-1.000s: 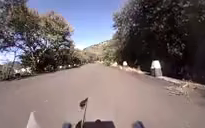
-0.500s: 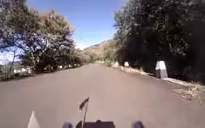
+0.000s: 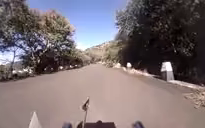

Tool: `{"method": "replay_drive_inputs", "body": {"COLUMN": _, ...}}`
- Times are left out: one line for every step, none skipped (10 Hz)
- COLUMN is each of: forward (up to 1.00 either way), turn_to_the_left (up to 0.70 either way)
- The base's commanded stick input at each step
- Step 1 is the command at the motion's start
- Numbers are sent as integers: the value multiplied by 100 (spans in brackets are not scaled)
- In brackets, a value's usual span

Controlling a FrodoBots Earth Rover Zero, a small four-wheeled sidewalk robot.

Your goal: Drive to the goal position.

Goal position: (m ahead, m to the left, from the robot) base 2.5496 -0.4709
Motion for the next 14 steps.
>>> {"method": "replay_drive_inputs", "body": {"forward": 50, "turn_to_the_left": -50}}
{"method": "replay_drive_inputs", "body": {"forward": 50, "turn_to_the_left": -50}}
{"method": "replay_drive_inputs", "body": {"forward": 50, "turn_to_the_left": -50}}
{"method": "replay_drive_inputs", "body": {"forward": 50, "turn_to_the_left": -50}}
{"method": "replay_drive_inputs", "body": {"forward": 50, "turn_to_the_left": -50}}
{"method": "replay_drive_inputs", "body": {"forward": 50, "turn_to_the_left": 0}}
{"method": "replay_drive_inputs", "body": {"forward": 50, "turn_to_the_left": 0}}
{"method": "replay_drive_inputs", "body": {"forward": 50, "turn_to_the_left": 0}}
{"method": "replay_drive_inputs", "body": {"forward": 50, "turn_to_the_left": 0}}
{"method": "replay_drive_inputs", "body": {"forward": 50, "turn_to_the_left": 0}}
{"method": "replay_drive_inputs", "body": {"forward": 50, "turn_to_the_left": 0}}
{"method": "replay_drive_inputs", "body": {"forward": 50, "turn_to_the_left": 0}}
{"method": "replay_drive_inputs", "body": {"forward": 50, "turn_to_the_left": 0}}
{"method": "replay_drive_inputs", "body": {"forward": 50, "turn_to_the_left": 0}}
